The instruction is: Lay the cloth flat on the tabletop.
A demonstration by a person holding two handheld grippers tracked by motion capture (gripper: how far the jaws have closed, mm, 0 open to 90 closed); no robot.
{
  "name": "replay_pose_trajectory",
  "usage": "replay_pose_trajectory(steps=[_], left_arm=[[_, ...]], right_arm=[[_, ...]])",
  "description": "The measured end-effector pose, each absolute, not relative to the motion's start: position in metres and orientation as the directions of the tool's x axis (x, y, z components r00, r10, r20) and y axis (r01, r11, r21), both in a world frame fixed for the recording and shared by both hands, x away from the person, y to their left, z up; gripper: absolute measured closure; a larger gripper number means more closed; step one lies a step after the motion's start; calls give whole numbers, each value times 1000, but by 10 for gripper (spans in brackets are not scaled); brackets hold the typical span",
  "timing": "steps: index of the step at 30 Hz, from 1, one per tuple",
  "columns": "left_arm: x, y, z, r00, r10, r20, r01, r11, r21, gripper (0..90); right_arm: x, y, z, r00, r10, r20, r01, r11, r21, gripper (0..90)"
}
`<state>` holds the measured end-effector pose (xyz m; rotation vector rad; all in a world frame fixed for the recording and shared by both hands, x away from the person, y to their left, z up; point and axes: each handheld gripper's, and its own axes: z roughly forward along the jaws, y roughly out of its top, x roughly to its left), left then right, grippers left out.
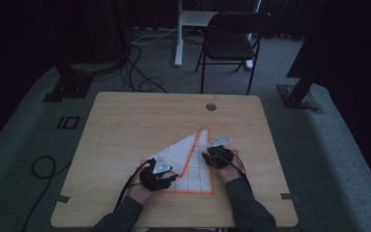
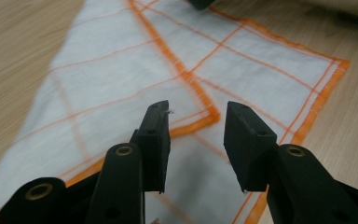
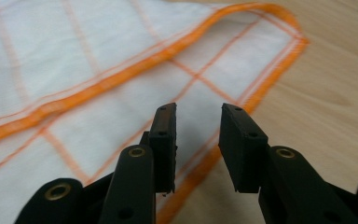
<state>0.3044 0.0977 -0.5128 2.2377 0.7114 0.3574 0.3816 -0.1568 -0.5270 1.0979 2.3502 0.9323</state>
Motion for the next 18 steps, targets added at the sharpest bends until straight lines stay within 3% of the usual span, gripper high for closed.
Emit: replay_pose_trajectory(steps=[11,18], left_arm=[[316,70,-528,837,546,35,376,-620,689,644],[323,71,-530,816,578,22,413,-609,677,863]], right_arm=[[363,-154,-531,-642,766,-35,520,469,714,662],[360,-157,-537,-639,769,-19,535,462,708,650]])
